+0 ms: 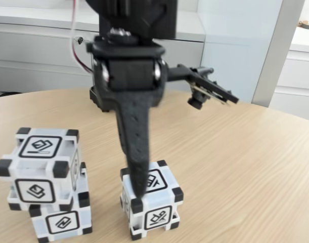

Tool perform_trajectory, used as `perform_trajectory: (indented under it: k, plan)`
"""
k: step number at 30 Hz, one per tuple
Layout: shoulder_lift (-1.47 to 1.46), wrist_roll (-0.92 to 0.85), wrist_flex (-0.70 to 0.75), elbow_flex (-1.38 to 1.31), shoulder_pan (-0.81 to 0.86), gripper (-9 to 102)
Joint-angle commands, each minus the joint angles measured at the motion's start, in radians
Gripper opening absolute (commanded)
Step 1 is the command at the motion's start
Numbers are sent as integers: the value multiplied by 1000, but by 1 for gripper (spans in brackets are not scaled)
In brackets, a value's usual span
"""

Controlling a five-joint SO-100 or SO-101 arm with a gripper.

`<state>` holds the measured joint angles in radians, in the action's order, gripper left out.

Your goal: Stack cubes from left to right.

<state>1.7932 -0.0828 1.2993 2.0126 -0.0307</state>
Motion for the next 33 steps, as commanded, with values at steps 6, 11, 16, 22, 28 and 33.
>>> perform_trajectory:
  k: [6, 11, 16, 22, 28, 33]
  plan:
    - [-78, 3, 2, -9, -74, 40]
    - [-133, 31, -8, -9, -106, 40]
    - [-201, 48, -12, -18, -104, 38]
    - [-225, 63, -14, -20, -92, 34]
    - [-207, 106, -14, -20, -92, 3]
    - [-140, 100, -2, -23, -92, 0]
